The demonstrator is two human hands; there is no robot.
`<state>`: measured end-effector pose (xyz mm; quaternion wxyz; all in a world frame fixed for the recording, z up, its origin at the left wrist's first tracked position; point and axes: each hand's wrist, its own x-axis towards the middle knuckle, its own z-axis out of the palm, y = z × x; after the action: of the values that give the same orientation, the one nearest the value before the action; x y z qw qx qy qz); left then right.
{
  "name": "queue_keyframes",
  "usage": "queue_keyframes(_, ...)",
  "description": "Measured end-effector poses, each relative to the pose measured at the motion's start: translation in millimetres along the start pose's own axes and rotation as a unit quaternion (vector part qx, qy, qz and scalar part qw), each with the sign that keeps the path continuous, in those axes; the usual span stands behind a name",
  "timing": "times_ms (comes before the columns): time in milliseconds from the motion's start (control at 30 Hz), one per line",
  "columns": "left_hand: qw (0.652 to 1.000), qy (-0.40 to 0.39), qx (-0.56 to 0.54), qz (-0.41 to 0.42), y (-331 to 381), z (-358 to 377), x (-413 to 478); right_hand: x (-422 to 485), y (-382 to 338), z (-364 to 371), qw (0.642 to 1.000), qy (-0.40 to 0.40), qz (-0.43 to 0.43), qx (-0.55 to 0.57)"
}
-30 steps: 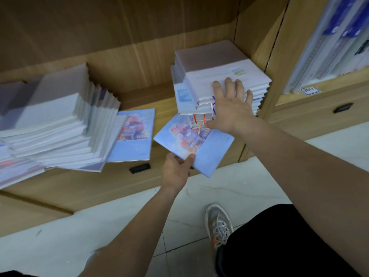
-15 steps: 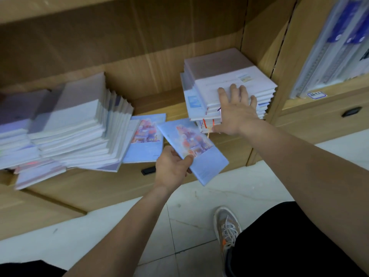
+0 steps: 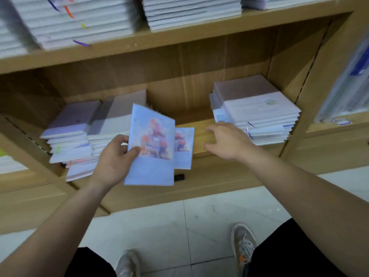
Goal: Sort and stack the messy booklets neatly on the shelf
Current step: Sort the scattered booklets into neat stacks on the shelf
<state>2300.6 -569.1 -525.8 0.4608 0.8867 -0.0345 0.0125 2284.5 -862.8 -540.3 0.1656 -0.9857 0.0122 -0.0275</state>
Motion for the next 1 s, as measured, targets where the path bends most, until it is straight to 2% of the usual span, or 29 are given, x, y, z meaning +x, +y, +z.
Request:
queue_keyframes(67,0.999,0.016,0.045,-0.001,-13.6,-17.1,9.4,1.0,-17.5,17.6,0.998,-0.059,-0.001,0.004)
queue_keyframes(167,0.995,0.032,0.093,0.007,-40.1,-30.1,19.2,11.0,-27.2,57.7,0.987,-0.150,0.021,-0.053)
queue_keyframes(267,0.994,0.027,0.104,0.016,-54.6,-33.3,25.3,22.1,-31.4,89.4,0.982,-0.173,0.071,-0.025)
queue_keyframes(400,0.991,0.026,0.128,0.044,-59.8,-32.4,33.2,35.3,-42.4,120.6,0.980,-0.116,0.141,0.076)
queue_keyframes(500,0.990,0.015,0.132,0.053,-63.2,-31.1,38.0,44.5,-43.5,143.0,0.961,-0.058,0.199,0.186)
queue_keyframes(600,0.989,0.015,0.139,0.051,-64.2,-28.8,44.6,51.5,-39.6,148.5,0.950,-0.030,0.207,0.233)
queue_keyframes(867,0.993,0.018,0.116,0.027,-54.9,-13.6,51.5,33.0,-18.9,103.5,0.974,0.015,0.153,0.168)
queue_keyframes(1000,0.993,0.019,0.115,0.028,-45.8,-5.9,51.0,16.7,-0.3,71.0,0.981,-0.009,0.140,0.132)
